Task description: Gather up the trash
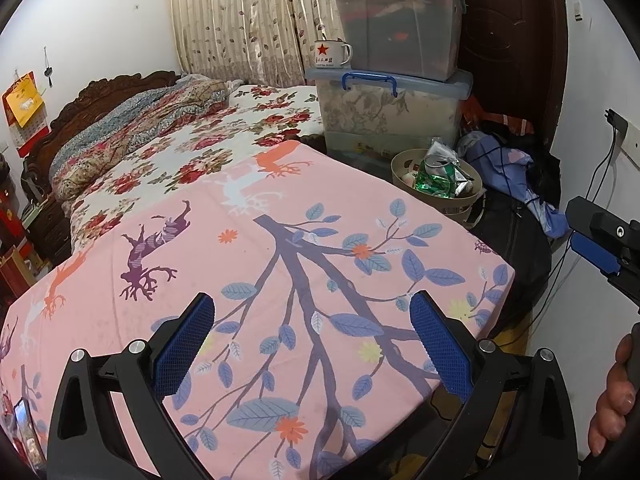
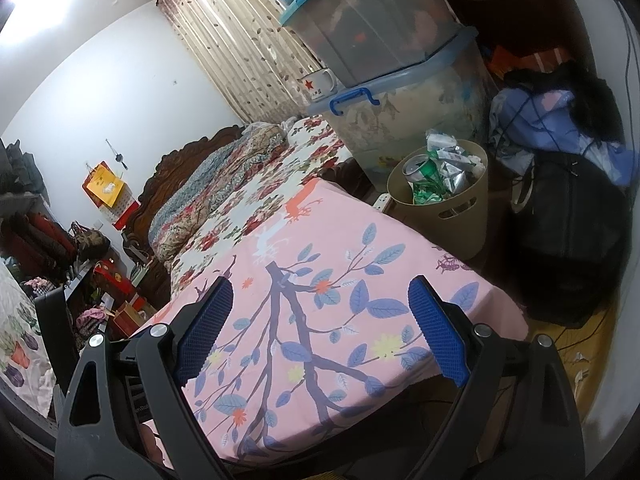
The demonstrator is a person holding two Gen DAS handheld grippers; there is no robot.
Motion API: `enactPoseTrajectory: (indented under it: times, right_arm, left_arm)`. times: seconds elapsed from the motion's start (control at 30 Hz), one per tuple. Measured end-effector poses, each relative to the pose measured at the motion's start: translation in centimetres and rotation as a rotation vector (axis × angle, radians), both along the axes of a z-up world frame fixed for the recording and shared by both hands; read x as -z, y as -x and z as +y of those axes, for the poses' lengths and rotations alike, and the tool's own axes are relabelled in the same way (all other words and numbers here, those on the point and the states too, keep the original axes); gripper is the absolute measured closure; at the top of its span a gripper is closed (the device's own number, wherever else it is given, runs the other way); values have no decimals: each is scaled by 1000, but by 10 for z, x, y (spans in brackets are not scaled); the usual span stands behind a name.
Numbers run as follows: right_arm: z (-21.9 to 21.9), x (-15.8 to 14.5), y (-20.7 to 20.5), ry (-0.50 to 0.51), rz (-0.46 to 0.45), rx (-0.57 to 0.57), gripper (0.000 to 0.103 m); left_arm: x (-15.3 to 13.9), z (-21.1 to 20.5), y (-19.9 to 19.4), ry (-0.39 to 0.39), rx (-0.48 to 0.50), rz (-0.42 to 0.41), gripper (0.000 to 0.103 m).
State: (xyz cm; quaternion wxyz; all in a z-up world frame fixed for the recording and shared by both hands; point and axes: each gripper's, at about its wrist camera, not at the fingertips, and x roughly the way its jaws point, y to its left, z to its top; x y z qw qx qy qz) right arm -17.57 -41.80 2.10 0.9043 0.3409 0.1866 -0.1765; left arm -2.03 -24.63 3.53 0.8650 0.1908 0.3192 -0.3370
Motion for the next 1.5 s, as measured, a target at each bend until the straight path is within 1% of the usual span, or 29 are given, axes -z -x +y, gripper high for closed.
enactPoseTrajectory:
  times: [0.17, 0.33, 0.83, 1.1, 1.3, 1.5]
  right_arm:
    - [0, -1, -1, 1, -1, -4, 14]
    - [-3, -5, -3, 16, -4, -10, 11]
    - [-5, -5, -3, 11, 1, -9, 11]
    - [-6, -4, -3, 9, 2, -13, 11]
    - [-7, -1, -4, 10, 3, -16, 11]
    - [-6, -1, -4, 10, 3, -16, 11]
  left_arm:
    - [0, 0, 0, 1, -2, 2, 9]
    - [0, 0, 0, 1, -2, 1, 9]
    - [-1, 3, -3, 2, -3, 8, 9]
    - [2, 4, -2, -27, -17, -12, 9]
    - [-1, 8, -4, 0, -5, -6, 9]
    - [-2, 10, -7, 15, -16, 3, 9]
